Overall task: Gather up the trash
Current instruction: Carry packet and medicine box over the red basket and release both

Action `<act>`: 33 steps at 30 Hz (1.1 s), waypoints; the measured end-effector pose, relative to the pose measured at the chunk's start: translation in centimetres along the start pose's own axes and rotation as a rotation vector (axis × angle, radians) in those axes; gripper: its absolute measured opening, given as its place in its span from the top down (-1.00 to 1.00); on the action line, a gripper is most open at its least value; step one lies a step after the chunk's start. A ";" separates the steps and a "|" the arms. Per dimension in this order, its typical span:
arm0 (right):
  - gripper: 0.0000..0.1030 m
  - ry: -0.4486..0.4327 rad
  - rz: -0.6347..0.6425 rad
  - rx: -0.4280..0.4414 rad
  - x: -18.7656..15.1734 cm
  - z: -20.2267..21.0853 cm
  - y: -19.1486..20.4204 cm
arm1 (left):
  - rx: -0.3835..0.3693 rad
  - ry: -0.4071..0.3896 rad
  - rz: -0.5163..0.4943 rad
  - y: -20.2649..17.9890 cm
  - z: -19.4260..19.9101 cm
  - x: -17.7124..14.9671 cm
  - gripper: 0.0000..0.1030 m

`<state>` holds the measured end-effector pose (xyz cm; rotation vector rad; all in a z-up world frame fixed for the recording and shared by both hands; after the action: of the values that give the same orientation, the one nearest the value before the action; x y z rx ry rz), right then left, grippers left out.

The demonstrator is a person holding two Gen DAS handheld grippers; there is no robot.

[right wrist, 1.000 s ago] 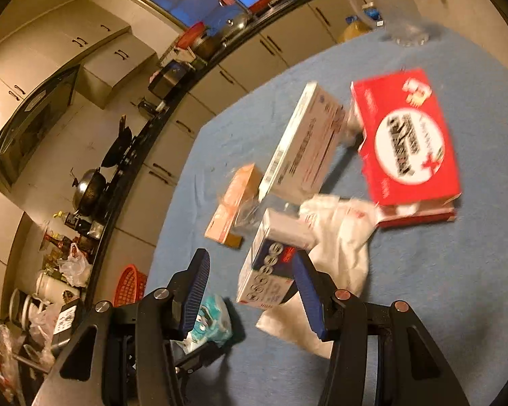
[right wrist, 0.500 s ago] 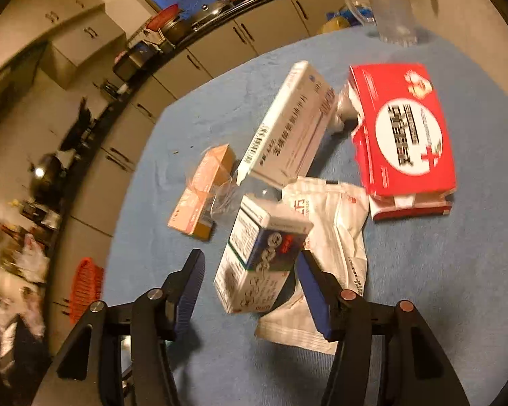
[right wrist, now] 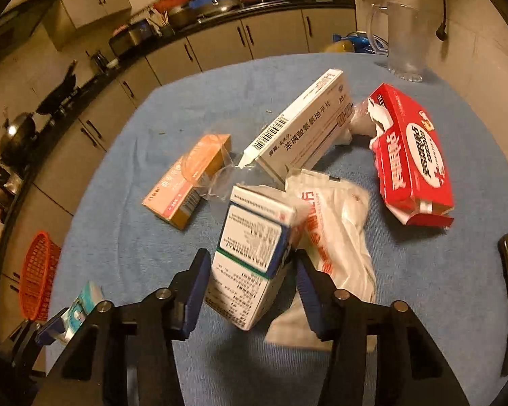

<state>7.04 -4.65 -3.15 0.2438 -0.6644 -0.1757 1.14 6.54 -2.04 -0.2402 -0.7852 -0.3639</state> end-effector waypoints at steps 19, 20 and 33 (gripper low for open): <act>0.07 -0.086 0.083 0.292 -1.9 4.7 7.0 | 0.096 -0.076 0.036 3.2 4.2 0.0 -0.03; 0.07 -0.084 0.089 0.298 -1.9 4.8 7.4 | 0.101 -0.079 0.039 3.5 4.4 -0.1 -0.03; 0.07 -0.040 0.158 0.372 -2.9 4.3 13.1 | 0.184 -0.118 0.110 8.7 7.8 -0.7 -0.03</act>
<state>3.20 7.86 2.13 0.5439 -0.7507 0.0969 -0.78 17.28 2.13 -0.1324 -0.9117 -0.1732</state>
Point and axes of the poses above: each gripper's, at about its wrist camera, not at the fingertips, and z roughly against the way its jaws point, y to its left, x to its top, the point moved 9 cm from there along -z, roughly the way its jaws point, and after that the axes turned 3 degrees about -y, right-handed, at the moved point
